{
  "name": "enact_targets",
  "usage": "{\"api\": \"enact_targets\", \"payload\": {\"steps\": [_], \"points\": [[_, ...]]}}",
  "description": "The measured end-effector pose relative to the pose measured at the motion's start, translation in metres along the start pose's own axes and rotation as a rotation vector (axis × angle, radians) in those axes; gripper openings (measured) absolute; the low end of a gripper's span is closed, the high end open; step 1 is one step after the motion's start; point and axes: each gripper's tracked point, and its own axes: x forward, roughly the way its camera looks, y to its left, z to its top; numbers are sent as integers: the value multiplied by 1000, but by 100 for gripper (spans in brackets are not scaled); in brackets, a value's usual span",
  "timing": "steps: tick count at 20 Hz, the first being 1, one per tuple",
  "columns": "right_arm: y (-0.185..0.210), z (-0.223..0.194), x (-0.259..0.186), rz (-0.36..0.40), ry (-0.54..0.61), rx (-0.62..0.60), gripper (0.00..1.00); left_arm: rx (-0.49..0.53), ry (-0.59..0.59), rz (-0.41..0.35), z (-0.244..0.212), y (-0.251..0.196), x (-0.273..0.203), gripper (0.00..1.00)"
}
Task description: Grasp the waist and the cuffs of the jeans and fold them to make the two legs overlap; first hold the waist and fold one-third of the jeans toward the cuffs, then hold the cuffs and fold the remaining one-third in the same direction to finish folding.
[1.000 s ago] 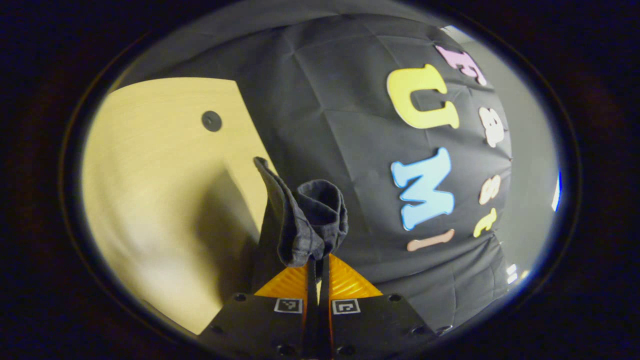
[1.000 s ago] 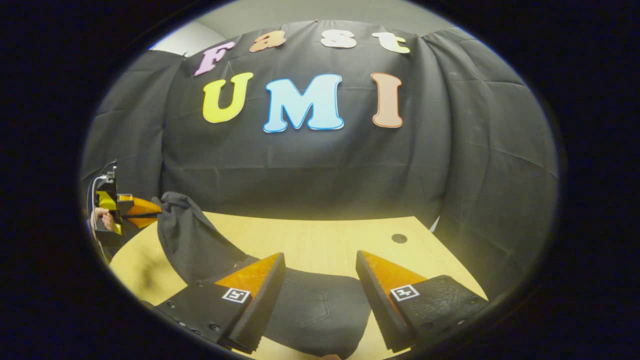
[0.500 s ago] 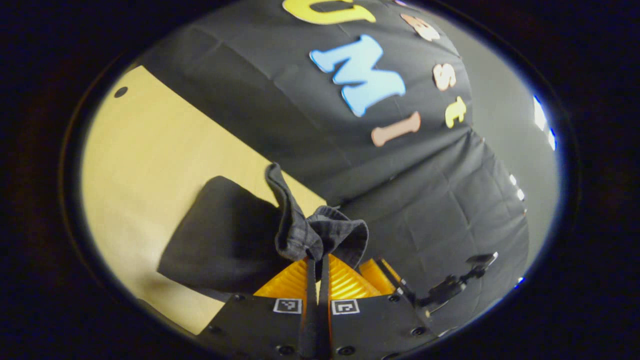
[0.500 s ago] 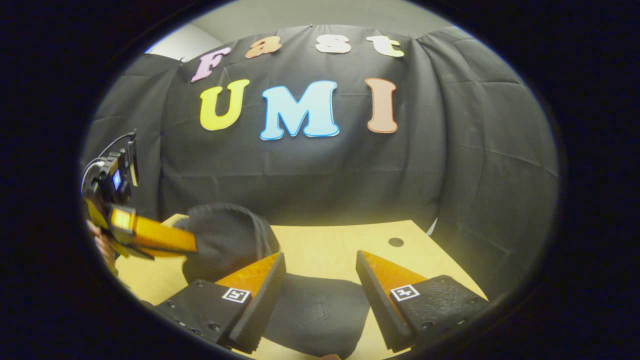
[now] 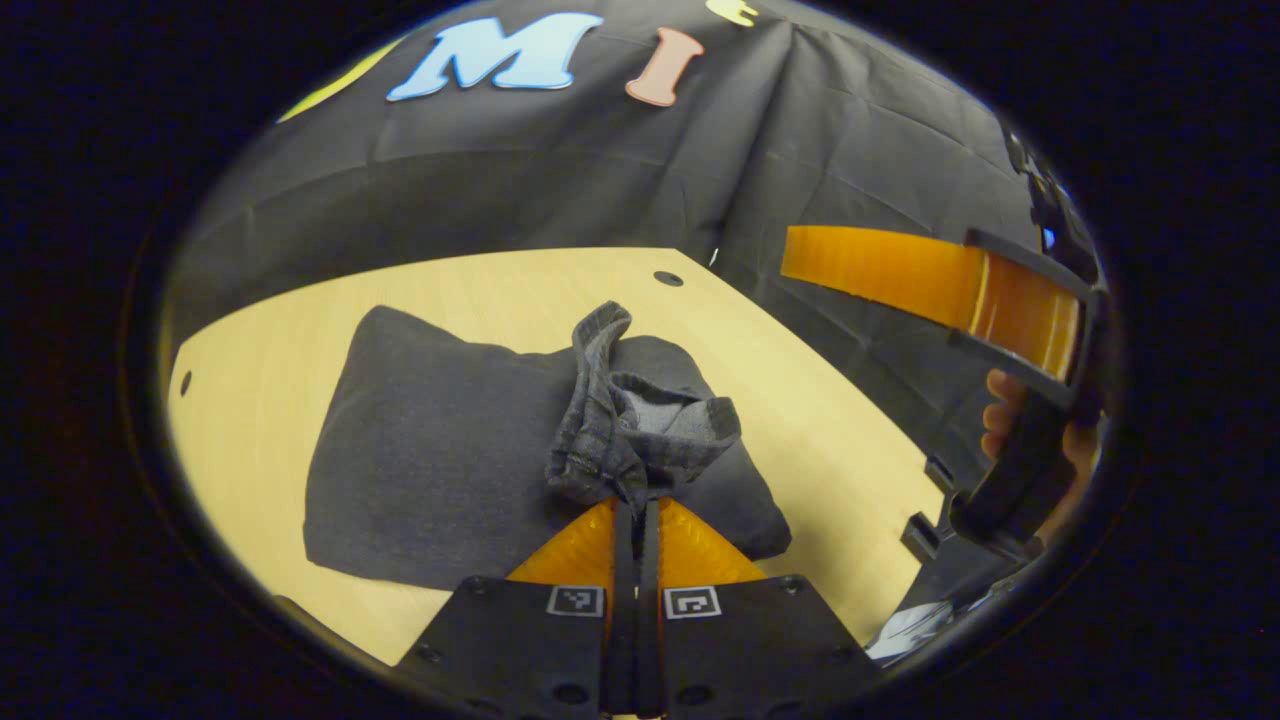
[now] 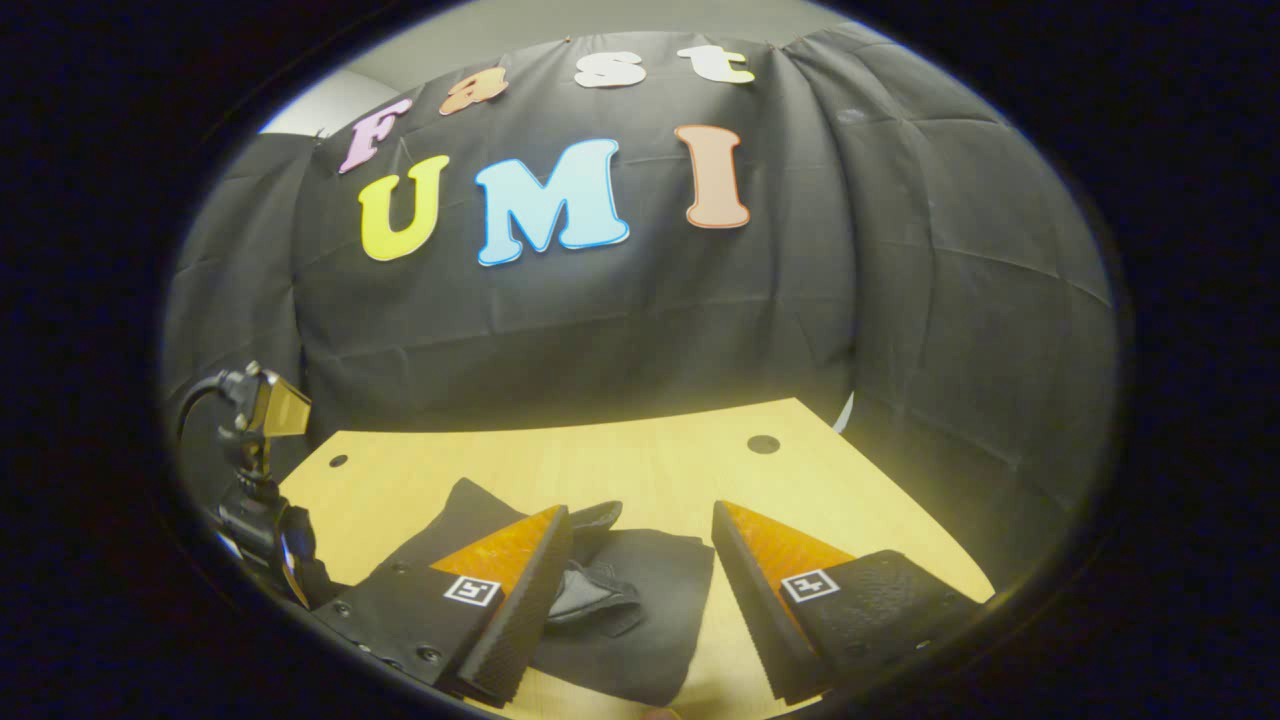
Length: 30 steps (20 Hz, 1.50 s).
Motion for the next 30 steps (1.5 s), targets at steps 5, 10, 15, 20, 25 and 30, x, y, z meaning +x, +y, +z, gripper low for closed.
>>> {"api": "enact_targets", "payload": {"steps": [5,10,15,20,25,30], "points": [[-2,11,-2,18,-26,12,86,-79,-60,12,4,-10,2,11],[-1,25,-12,67,-63,-6,86,-38,-184,127,24,-8,-18,63],[-2,55,-39,105,-161,-45,86,-13,-444,349,69,32,-60,88],[-3,62,-78,93,-255,-123,86,-9,-632,504,98,51,-106,92],[10,68,-117,95,-345,-129,84,-2,-717,607,99,66,-142,92],[17,66,-144,86,-353,-129,90,38,-729,649,83,74,-176,92]]}}
